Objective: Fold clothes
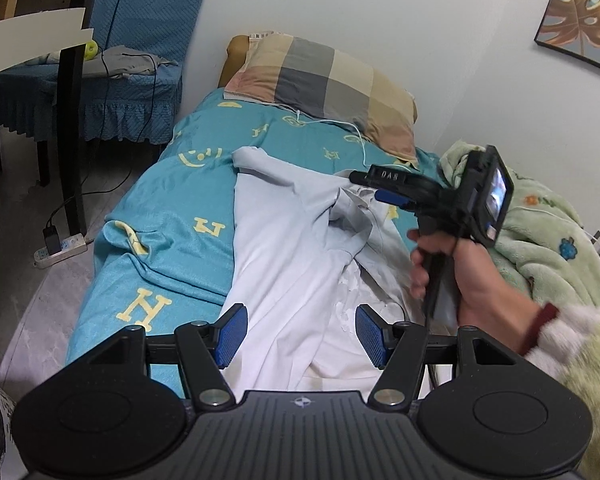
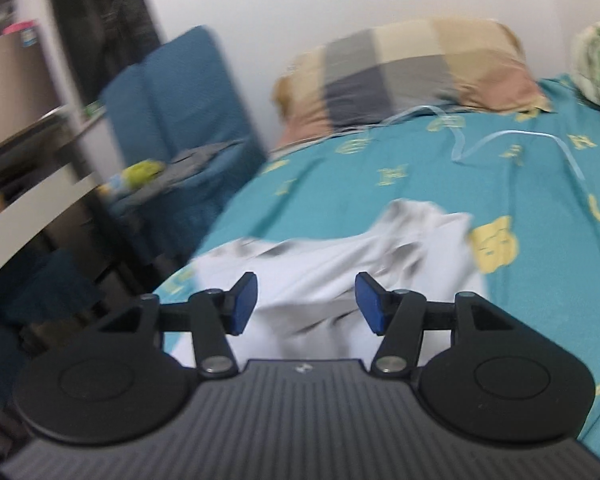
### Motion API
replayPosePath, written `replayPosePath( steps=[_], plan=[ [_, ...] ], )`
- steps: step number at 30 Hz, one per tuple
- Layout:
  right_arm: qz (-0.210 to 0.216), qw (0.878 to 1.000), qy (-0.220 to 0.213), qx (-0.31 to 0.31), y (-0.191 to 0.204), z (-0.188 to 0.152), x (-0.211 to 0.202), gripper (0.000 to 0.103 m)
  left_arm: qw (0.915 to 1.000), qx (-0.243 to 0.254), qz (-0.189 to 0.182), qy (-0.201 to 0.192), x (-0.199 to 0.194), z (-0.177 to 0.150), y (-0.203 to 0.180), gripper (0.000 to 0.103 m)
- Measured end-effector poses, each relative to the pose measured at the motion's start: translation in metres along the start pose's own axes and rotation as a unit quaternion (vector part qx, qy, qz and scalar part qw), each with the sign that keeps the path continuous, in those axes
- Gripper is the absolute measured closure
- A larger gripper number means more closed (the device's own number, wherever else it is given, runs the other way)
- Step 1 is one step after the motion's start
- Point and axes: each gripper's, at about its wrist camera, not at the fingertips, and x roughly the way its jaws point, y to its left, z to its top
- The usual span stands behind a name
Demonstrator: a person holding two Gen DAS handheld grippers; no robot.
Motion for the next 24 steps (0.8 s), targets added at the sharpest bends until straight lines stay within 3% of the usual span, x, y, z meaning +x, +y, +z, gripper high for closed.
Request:
replayPosePath(
  steps=[4, 7, 9, 10, 14, 18, 21, 24],
  plan=[
    [-0.02, 0.997, 0.041, -0.061, 0.025, -0.014, 0.007, 0.046, 1.0, -0.002, 0.004, 0.006, 0.003, -0.001, 0.001, 0.041],
    [-0.043, 0.994, 0.044, -0.088, 0.036, -0.018, 0.012, 0.049, 0.9999, 0.0, 0.005, 0.012, 0.006, -0.002, 0.0, 0.041],
    [-0.066, 0.992, 0.043, -0.096, 0.038, -0.018, 0.012, 0.07, 0.9999, 0.0, 0.005, 0.011, 0.006, -0.001, 0.0, 0.041],
    [-0.077, 0.992, 0.041, -0.092, 0.035, -0.018, 0.01, 0.092, 1.0, -0.002, 0.004, 0.008, 0.005, 0.0, 0.001, 0.041],
    [-0.111, 0.993, 0.015, -0.034, 0.01, -0.02, -0.009, 0.093, 0.9999, -0.015, 0.002, 0.001, 0.003, 0.001, 0.006, 0.041],
    [-0.132, 0.989, 0.035, 0.056, -0.029, -0.035, -0.013, 0.093, 0.9999, -0.005, 0.009, 0.006, 0.005, 0.0, 0.003, 0.041],
    [-0.112, 0.986, 0.046, 0.113, -0.048, -0.042, -0.014, 0.091, 0.9999, 0.0, 0.011, 0.011, 0.008, 0.0, 0.001, 0.041],
    [-0.085, 0.988, 0.049, 0.12, -0.046, -0.038, -0.028, 0.09, 0.9999, 0.004, 0.011, 0.011, 0.008, 0.0, 0.0, 0.04]
  ],
)
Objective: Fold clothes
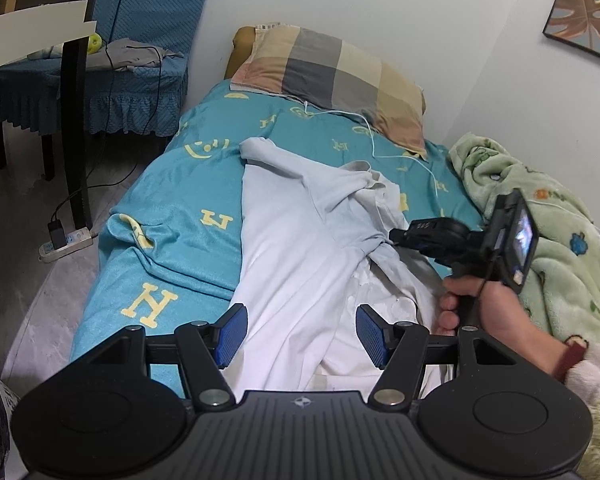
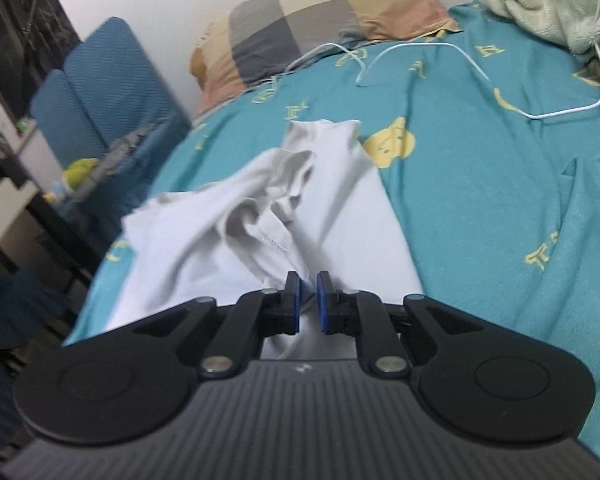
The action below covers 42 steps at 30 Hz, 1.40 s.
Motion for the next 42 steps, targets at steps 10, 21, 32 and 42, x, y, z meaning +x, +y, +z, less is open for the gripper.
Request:
replayPosePath(
  steps=[10, 21, 32, 42],
  plan=[
    [0.019, 0.997, 0.0, -0.076, 0.046, -0.018, -0.133, 0.09, 0.9992, 0.039, 0.003, -0.009, -0.018, -0.01, -0.016, 0.038],
    [0.042, 0.994, -0.032, -0.097, 0.056, -0.073, -0.288, 0.089, 0.9972, 0.071, 0.007, -0.019, -0.038, -0.019, -0.042, 0.035],
    [0.047, 0.991, -0.04, -0.118, 0.031, -0.104, -0.3, 0.089, 0.9983, 0.055, 0.019, 0.011, -0.021, -0.026, -0.054, 0.034],
    [0.052, 0.994, -0.014, -0.092, 0.016, -0.11, -0.286, 0.037, 0.9985, -0.028, -0.01, 0.046, -0.025, -0.007, -0.006, 0.023]
  ],
)
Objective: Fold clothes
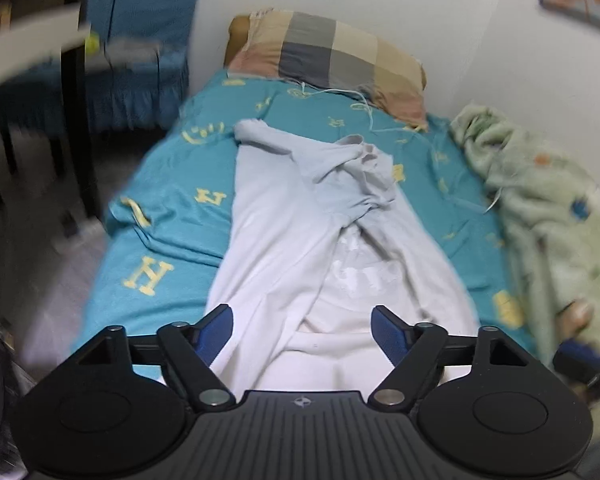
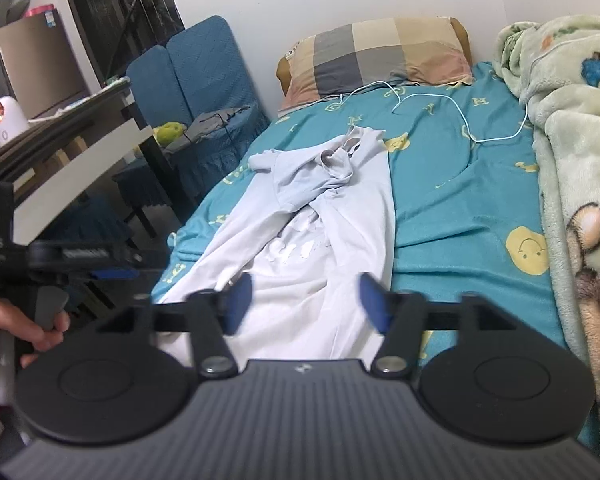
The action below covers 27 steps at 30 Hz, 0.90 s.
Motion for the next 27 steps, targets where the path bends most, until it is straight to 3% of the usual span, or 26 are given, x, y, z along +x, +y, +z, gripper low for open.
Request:
replayPosePath(
  steps=[2, 5, 9, 11, 13, 16, 23, 24, 26, 27],
  plan=[
    [0.008, 1.0, 0.007, 0.012, -0.005, 0.0, 0.001, 0.037, 0.9975, -0.063, -0.027, 0.016, -0.007, 0.009, 0.029, 0.023],
    [0.013, 1.0, 0.015, 0.024, -0.009, 0.0, 0.004, 0.037, 0.9941, -0.085, -0.047, 0.048, -0.018, 0.017, 0.063, 0.022],
    [0.012, 0.999, 0.028, 0.029, -0.01, 0.0, 0.012, 0.037, 0.9971, -0.012, -0.026, 0.071, -0.037, 0.016, 0.093, 0.022],
    [0.015, 0.999, 0.036, 0.03, -0.01, 0.0, 0.015, 0.037, 0.9938, 0.042, -0.036, 0.096, -0.04, 0.007, 0.107, 0.022],
    [0.018, 0.999, 0.041, 0.028, -0.009, -0.001, 0.017, 0.037, 0.9883, 0.084, -0.02, 0.126, -0.037, -0.008, 0.123, 0.023],
    [0.02, 0.998, 0.046, 0.025, -0.008, -0.001, 0.019, 0.037, 0.9817, 0.087, -0.025, 0.168, -0.028, -0.032, 0.153, 0.026],
    [0.014, 0.997, 0.061, 0.045, -0.013, -0.003, 0.027, 0.037, 0.9718, 0.062, -0.102, 0.203, -0.013, -0.07, 0.18, 0.026],
    [0.013, 0.997, 0.063, 0.049, -0.014, -0.003, 0.029, 0.037, 0.9701, 0.063, -0.107, 0.209, -0.011, -0.073, 0.179, 0.029],
    [0.01, 0.996, 0.065, 0.057, -0.015, -0.003, 0.031, 0.037, 0.9681, 0.065, -0.109, 0.216, -0.009, -0.075, 0.178, 0.045],
    [0.01, 0.996, 0.066, 0.061, -0.017, -0.002, 0.032, 0.037, 0.9676, 0.07, -0.106, 0.218, -0.011, -0.075, 0.175, 0.065]
  ],
)
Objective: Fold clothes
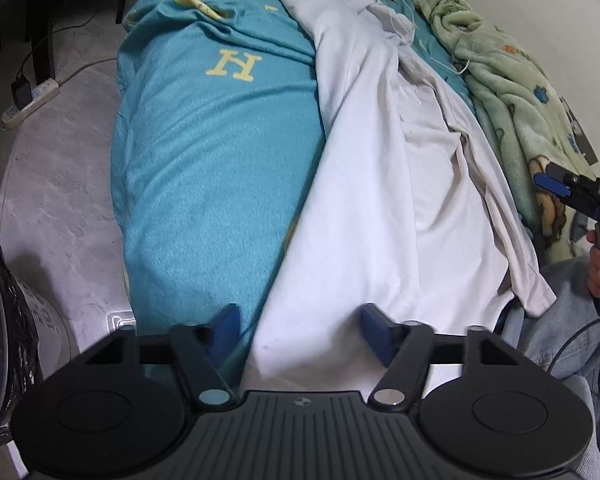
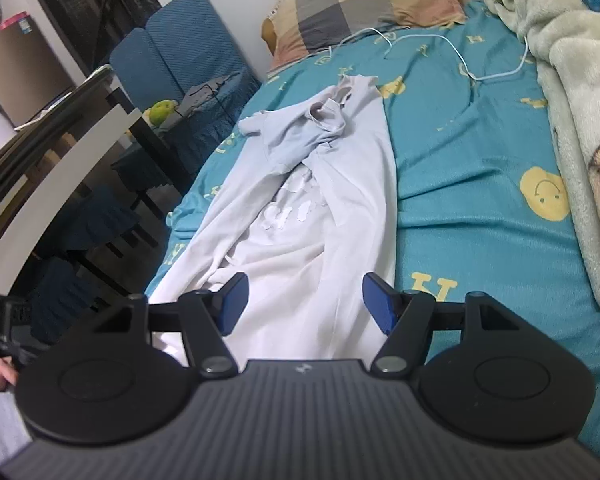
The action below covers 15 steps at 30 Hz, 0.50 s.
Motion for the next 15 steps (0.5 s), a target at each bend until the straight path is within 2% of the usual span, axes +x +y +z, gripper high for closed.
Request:
replayPosePath(
  steps=[1, 2, 6, 8, 12, 15],
  plan=[
    [0.0, 1.0, 0.001, 0.004, -0.003, 0.001, 0.001, 0.037, 0.9999, 0.007, 0.008, 0.003, -0.003, 0.0, -0.005, 0.088],
    [0.0, 1.0, 0.001, 0.009, -0.004, 0.002, 0.001, 0.037, 0.9997, 0.016, 0.018, 0.006, -0.006, 0.0, -0.01, 0.095],
    [-0.001, 1.0, 0.006, 0.023, -0.008, 0.001, 0.002, 0.037, 0.9977, 0.058, 0.035, 0.003, -0.033, 0.01, -0.052, 0.098],
    [0.0, 1.0, 0.008, 0.03, -0.01, 0.0, 0.001, 0.037, 0.9945, 0.092, 0.049, 0.004, -0.049, 0.014, -0.086, 0.101],
    [0.005, 0.999, 0.008, 0.049, -0.017, 0.0, 0.0, 0.037, 0.9871, 0.151, 0.052, -0.004, -0.074, 0.019, -0.164, 0.101],
    [0.011, 0.998, 0.008, 0.067, -0.023, 0.0, -0.002, 0.037, 0.9833, 0.175, 0.048, -0.011, -0.066, 0.02, -0.219, 0.101]
  ],
)
